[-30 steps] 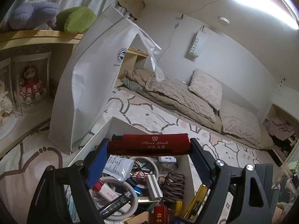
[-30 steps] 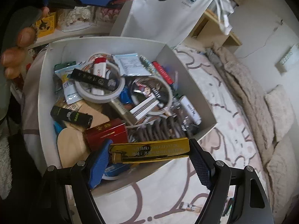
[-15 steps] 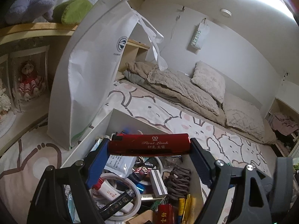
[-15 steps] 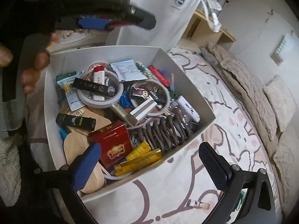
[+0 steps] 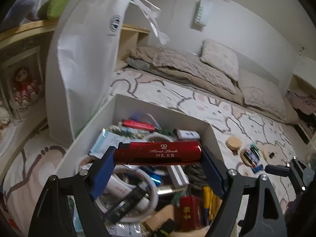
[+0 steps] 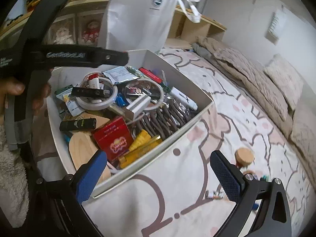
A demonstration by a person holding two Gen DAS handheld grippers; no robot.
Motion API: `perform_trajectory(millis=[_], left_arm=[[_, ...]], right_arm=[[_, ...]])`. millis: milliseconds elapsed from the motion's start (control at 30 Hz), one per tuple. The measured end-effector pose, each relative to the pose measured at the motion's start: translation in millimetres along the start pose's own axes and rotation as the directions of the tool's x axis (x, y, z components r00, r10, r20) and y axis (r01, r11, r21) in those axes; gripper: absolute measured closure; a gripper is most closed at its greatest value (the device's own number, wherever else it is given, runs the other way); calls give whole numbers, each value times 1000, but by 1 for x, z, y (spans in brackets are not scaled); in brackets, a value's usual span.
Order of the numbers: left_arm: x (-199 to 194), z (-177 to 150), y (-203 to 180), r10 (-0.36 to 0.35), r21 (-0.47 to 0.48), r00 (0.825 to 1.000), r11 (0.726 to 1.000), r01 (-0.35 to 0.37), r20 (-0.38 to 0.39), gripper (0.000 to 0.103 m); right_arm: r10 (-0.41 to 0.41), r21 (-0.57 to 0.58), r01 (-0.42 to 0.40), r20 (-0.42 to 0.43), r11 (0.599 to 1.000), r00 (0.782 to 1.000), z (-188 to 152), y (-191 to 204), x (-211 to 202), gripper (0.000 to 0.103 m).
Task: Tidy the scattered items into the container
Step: 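Open right gripper to drop gold lighter while left gripper lowers red lighter into box, then open left gripper to release the red lighter into the box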
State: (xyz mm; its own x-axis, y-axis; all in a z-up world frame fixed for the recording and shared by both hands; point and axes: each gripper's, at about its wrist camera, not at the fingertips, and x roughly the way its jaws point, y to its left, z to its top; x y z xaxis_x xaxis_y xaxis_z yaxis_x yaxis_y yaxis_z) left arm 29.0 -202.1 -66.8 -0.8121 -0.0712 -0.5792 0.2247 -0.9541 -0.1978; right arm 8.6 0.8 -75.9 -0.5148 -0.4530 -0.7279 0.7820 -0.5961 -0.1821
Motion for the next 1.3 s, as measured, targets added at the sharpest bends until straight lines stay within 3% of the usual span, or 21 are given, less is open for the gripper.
perform_trajectory(millis=[200, 500, 900, 1000, 1300], left_arm=[[0, -5, -11, 22, 62, 1000, 998, -21, -14, 20], [11, -16, -41, -52, 178, 996, 982, 65, -77, 20], [26, -35, -64, -52, 306, 983, 946, 105, -175, 19], [26, -33, -63, -45, 296, 987, 951, 90, -157, 3], [24, -25, -47, -37, 228, 990, 971, 68, -136, 3]], right_arm=[[-13, 82, 13, 3, 997, 1000, -15, -6, -6, 0], [-34, 177, 24, 50, 984, 998, -19, -17, -22, 0], [-66, 286, 34, 103, 958, 992, -35, -30, -44, 0], [-69, 301, 36, 100, 953, 993, -38, -32, -44, 0], [-71, 312, 35, 103, 950, 992, -39, -32, -42, 0]])
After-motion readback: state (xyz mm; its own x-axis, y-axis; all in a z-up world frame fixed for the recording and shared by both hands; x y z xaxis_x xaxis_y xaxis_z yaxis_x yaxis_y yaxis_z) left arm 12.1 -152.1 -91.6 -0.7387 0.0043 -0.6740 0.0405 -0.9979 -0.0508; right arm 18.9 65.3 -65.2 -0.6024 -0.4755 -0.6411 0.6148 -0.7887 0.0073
